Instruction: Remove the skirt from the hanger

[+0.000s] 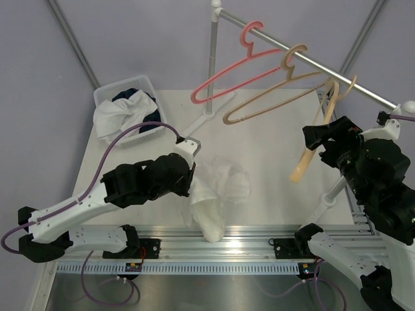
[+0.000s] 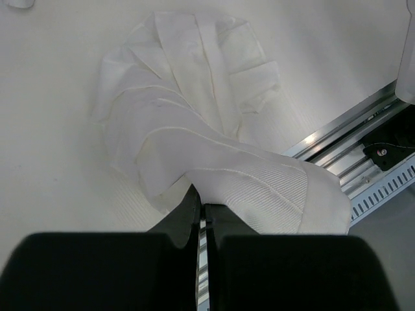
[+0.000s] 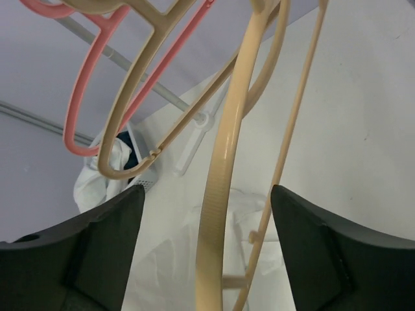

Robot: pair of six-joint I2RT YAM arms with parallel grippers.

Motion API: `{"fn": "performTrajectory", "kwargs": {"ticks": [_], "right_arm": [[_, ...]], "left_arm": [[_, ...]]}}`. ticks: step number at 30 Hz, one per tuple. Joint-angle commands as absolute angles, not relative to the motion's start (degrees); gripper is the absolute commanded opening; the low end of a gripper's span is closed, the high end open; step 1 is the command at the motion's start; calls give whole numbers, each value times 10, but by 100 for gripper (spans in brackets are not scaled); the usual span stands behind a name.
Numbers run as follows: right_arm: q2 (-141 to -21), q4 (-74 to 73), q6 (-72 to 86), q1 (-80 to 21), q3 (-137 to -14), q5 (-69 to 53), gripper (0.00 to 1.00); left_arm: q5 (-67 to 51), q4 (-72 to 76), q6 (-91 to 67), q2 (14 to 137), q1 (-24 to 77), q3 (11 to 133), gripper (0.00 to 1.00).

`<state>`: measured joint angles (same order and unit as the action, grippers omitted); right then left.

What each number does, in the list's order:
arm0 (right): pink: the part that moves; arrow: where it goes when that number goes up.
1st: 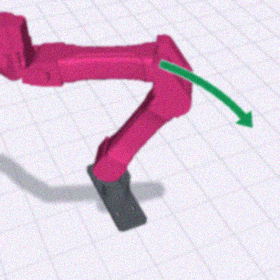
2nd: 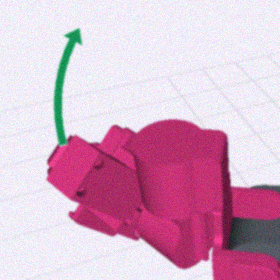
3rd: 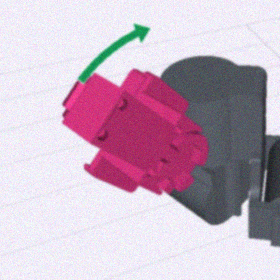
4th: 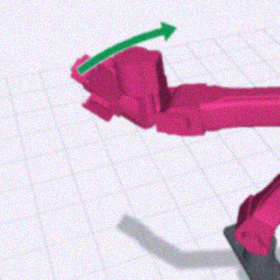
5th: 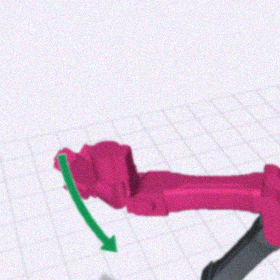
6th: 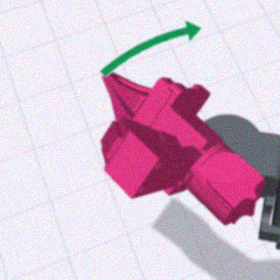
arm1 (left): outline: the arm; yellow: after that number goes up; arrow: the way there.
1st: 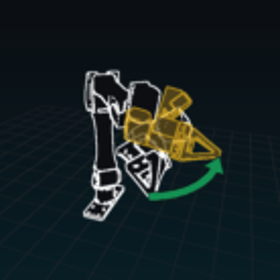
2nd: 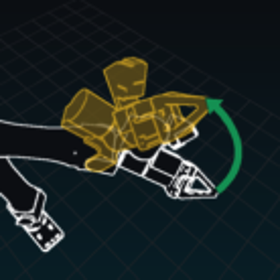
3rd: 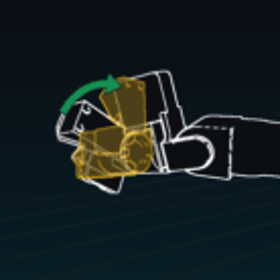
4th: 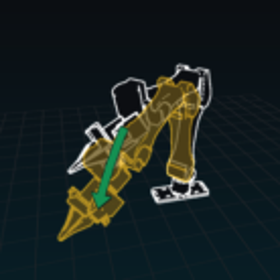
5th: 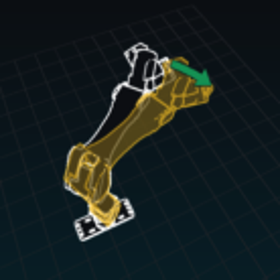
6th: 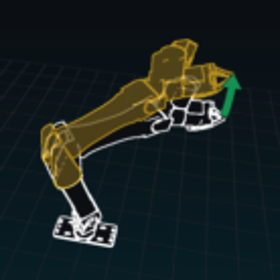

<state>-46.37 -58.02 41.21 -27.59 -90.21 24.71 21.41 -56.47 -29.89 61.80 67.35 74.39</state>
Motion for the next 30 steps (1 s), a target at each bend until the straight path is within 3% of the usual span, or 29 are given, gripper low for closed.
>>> {"fn": "performTrajectory", "kwargs": {"ticks": [1,5,16,30], "right_arm": [[-458,-562,389,-276,-911,206,91],[-466,-605,387,-276,-960,197,100],[-497,-682,353,-276,-1140,196,99],[-464,-768,346,-276,-1145,193,99]], "left_arm": [[214,-548,-302,595,673,732,0],[221,-551,-290,599,671,716,0],[190,-557,-285,665,567,678,0],[156,-527,-313,683,473,627,0]]}}
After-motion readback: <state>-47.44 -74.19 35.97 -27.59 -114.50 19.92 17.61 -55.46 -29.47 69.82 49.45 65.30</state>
